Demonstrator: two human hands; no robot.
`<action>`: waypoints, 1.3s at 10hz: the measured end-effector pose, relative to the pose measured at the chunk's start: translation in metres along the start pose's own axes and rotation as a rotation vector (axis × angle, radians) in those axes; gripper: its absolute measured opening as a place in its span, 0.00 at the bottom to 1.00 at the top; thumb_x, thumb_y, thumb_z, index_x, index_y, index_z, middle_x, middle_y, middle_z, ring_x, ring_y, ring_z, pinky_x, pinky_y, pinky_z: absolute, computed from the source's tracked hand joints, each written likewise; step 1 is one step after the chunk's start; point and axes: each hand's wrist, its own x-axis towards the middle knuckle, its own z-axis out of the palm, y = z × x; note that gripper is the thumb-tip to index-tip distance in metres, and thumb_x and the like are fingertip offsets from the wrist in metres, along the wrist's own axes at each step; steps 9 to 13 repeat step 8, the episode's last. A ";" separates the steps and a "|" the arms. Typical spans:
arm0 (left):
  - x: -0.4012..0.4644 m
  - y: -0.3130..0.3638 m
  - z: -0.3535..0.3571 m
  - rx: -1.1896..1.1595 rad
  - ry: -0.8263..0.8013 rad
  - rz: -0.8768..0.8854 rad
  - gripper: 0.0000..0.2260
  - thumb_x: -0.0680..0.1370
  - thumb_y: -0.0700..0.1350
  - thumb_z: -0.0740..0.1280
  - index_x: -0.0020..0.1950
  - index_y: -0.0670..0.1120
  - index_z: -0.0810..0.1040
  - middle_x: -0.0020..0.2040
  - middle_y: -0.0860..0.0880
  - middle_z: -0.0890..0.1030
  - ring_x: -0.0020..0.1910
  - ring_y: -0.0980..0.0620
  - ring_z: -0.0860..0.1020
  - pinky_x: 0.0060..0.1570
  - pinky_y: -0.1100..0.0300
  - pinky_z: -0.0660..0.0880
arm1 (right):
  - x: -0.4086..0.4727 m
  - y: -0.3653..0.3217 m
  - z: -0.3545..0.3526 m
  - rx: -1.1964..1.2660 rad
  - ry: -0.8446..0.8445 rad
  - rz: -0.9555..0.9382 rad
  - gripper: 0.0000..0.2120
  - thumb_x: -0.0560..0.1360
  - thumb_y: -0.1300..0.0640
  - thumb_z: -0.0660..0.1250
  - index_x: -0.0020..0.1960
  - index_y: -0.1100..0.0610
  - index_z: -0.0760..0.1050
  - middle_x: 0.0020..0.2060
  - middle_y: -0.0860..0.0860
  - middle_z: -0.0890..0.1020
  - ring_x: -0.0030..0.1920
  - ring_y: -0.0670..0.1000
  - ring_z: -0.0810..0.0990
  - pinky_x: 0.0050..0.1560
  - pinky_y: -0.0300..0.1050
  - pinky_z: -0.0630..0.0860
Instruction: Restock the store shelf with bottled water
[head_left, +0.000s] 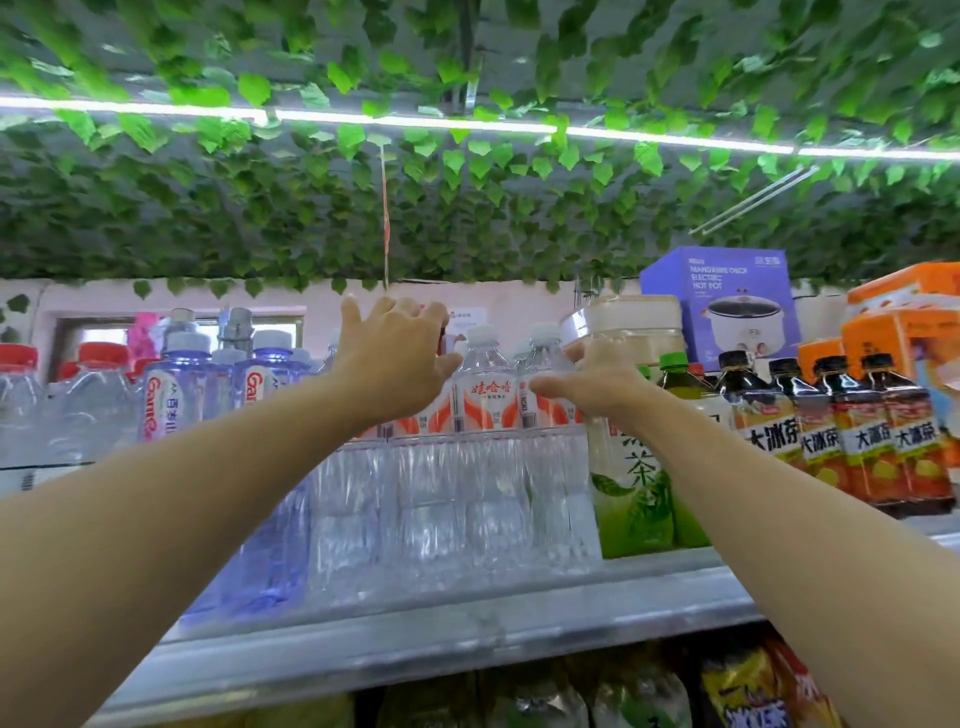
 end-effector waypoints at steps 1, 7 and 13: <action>-0.002 0.003 0.002 -0.001 0.000 -0.004 0.20 0.79 0.58 0.57 0.66 0.49 0.68 0.65 0.47 0.74 0.66 0.46 0.69 0.69 0.40 0.55 | 0.000 -0.003 0.004 -0.031 0.065 0.003 0.17 0.70 0.51 0.74 0.44 0.56 0.66 0.37 0.50 0.75 0.43 0.49 0.79 0.41 0.40 0.77; -0.023 -0.005 0.000 -0.092 0.030 -0.038 0.24 0.78 0.56 0.61 0.70 0.47 0.64 0.69 0.46 0.69 0.68 0.46 0.66 0.69 0.42 0.57 | -0.019 0.015 -0.011 0.250 0.120 0.018 0.26 0.81 0.47 0.55 0.74 0.59 0.60 0.64 0.55 0.73 0.60 0.51 0.74 0.51 0.42 0.68; -0.035 -0.011 -0.002 -0.095 -0.002 -0.053 0.26 0.77 0.57 0.62 0.71 0.48 0.62 0.71 0.46 0.66 0.70 0.46 0.64 0.69 0.42 0.56 | -0.033 0.009 -0.009 0.246 0.088 0.036 0.25 0.80 0.46 0.57 0.73 0.58 0.61 0.49 0.49 0.78 0.44 0.43 0.76 0.44 0.39 0.72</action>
